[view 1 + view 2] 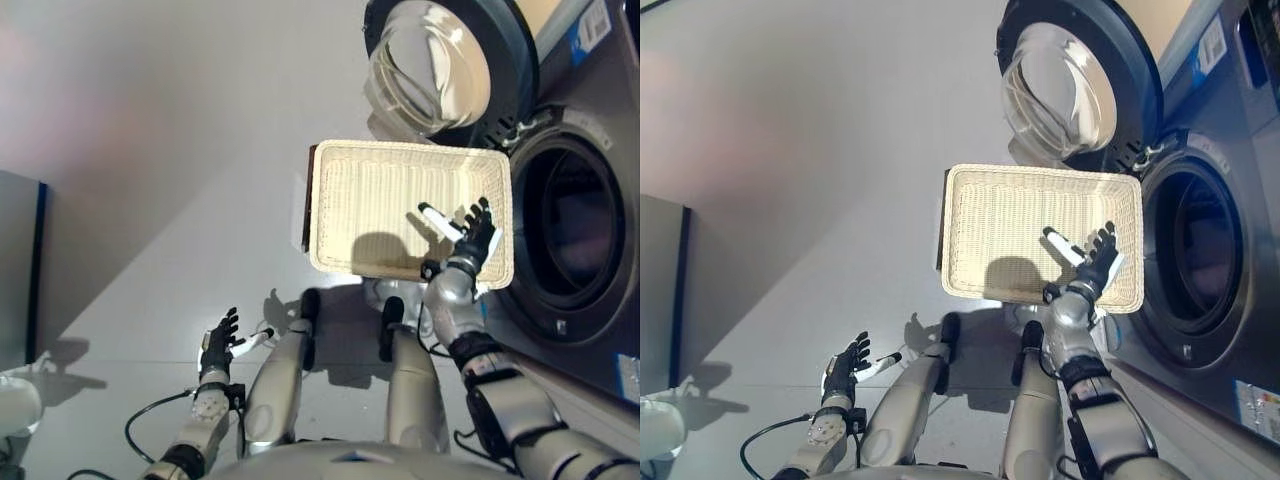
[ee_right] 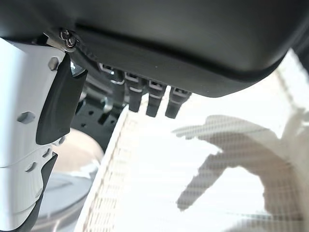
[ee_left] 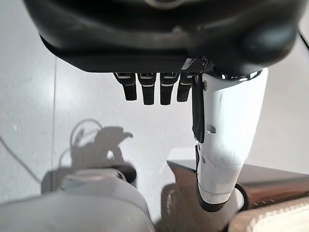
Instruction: Pick up the clothes and place them into the washing machine
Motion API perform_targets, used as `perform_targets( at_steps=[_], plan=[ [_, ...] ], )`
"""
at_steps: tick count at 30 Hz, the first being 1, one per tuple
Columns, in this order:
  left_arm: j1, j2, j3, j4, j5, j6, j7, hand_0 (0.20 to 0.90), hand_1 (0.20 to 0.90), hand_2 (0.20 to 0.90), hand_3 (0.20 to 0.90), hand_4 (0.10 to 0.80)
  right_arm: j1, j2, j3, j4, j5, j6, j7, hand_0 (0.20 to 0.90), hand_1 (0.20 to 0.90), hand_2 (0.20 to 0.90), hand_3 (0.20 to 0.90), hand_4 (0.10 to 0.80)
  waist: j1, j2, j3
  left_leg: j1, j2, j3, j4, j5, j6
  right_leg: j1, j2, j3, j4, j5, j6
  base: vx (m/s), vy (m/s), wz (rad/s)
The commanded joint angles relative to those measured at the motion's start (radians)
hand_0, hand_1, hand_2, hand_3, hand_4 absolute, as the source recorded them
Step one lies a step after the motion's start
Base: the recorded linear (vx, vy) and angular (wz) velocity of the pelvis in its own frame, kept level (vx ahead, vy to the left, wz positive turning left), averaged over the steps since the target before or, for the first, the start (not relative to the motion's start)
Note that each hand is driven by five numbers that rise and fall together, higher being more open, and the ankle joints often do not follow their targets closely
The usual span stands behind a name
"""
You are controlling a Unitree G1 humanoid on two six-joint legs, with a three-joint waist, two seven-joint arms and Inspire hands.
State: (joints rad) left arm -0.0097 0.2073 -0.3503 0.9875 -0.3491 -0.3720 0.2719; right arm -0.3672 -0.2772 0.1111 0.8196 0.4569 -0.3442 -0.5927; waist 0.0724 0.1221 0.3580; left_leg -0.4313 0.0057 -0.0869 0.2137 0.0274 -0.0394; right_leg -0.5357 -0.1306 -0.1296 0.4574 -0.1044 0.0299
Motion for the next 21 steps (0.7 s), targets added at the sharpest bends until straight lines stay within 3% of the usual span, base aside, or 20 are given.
perform_targets(
  at_steps=[1,10,14,21],
  plan=[
    [0.019,0.04,0.051,0.093,0.021,-0.003,-0.041,0.9,0.9,0.9,0.9,0.8,0.124,-0.029,-0.005,-0.104,-0.103,-0.017,0.096,0.9,0.9,0.9,0.9,0.8,-0.012,-0.072,-0.084,0.036,-0.046,0.048,-0.073,0.039,0.011,0.194,0.005,-0.063,-0.245,0.091,0.012,0.109,-0.002,0.08],
    [0.025,0.05,0.115,0.235,0.089,0.052,-0.121,0.9,0.9,0.9,0.9,0.8,0.339,-0.015,0.046,0.039,-0.299,0.085,0.272,0.9,0.9,0.9,0.9,0.8,-0.027,-0.135,-0.212,0.217,-0.041,0.061,-0.189,0.046,0.016,0.357,0.011,-0.059,-0.375,0.141,0.057,0.081,0.012,-0.05],
    [0.024,0.025,0.133,0.306,0.194,0.094,-0.126,0.9,0.9,0.9,0.9,0.8,0.391,0.043,0.115,0.323,-0.522,0.175,0.295,0.9,0.9,0.9,0.9,0.8,-0.029,-0.157,-0.328,0.323,-0.03,0.075,-0.259,0.048,0.01,0.45,0.018,-0.055,-0.437,0.159,0.076,0.117,0.017,-0.02],
    [0.017,-0.009,0.137,0.355,0.27,0.14,-0.171,0.9,0.9,0.9,0.9,0.8,0.381,0.075,0.113,0.564,-0.593,0.236,0.329,0.9,0.9,0.9,0.9,0.8,-0.037,-0.151,-0.385,0.412,-0.03,0.093,-0.248,0.013,0.022,0.523,0.012,-0.036,-0.406,0.13,0.074,0.056,0.025,-0.06]
  ],
)
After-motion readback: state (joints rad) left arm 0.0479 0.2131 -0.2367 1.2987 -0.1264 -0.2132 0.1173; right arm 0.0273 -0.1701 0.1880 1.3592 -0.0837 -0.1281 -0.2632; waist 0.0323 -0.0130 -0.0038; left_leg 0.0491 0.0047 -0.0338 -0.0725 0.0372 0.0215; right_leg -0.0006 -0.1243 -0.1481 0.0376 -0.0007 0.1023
